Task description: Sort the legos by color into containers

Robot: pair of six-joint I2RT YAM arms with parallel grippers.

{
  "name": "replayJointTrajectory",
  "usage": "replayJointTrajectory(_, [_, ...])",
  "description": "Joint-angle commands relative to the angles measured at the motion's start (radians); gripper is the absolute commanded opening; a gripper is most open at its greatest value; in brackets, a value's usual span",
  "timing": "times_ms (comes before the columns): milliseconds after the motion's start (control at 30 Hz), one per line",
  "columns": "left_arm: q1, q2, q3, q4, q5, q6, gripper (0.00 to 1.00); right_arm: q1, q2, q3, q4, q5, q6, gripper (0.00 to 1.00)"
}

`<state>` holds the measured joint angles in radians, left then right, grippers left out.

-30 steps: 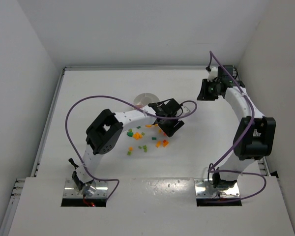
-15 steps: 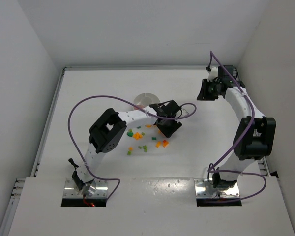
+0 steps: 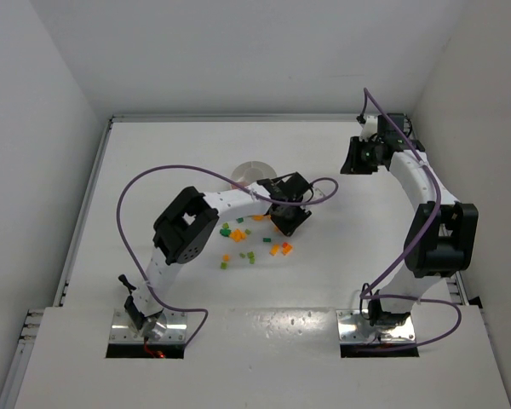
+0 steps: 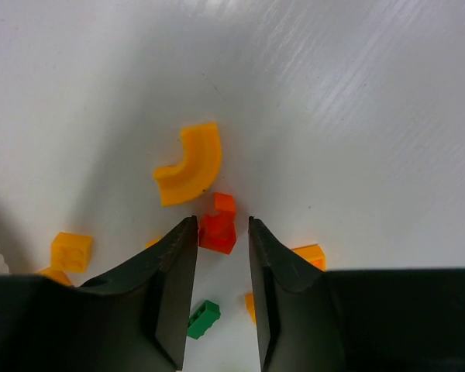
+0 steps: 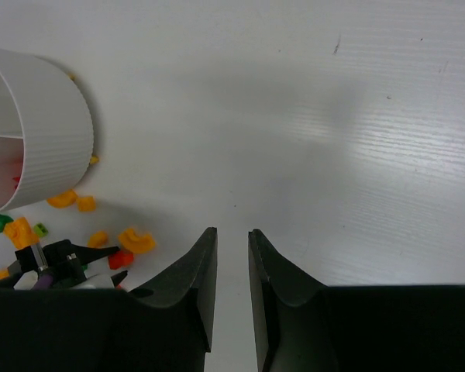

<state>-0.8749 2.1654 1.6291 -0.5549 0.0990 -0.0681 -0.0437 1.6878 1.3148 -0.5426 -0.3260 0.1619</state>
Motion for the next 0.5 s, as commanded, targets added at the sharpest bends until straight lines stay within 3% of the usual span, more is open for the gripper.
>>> replayJointTrajectory(0, [0.008, -0.029, -0.012, -0.007, 0.031, -0.002, 0.37, -0.004, -0.008, 0.026, 0.023, -0.021, 0.013, 0.23])
replayJointTrajectory(467, [0.008, -0.068, -0.052, -0.007, 0.051, 0.016, 0.26, -0.004, -0.008, 0.026, 0.023, -0.021, 0.013, 0.23])
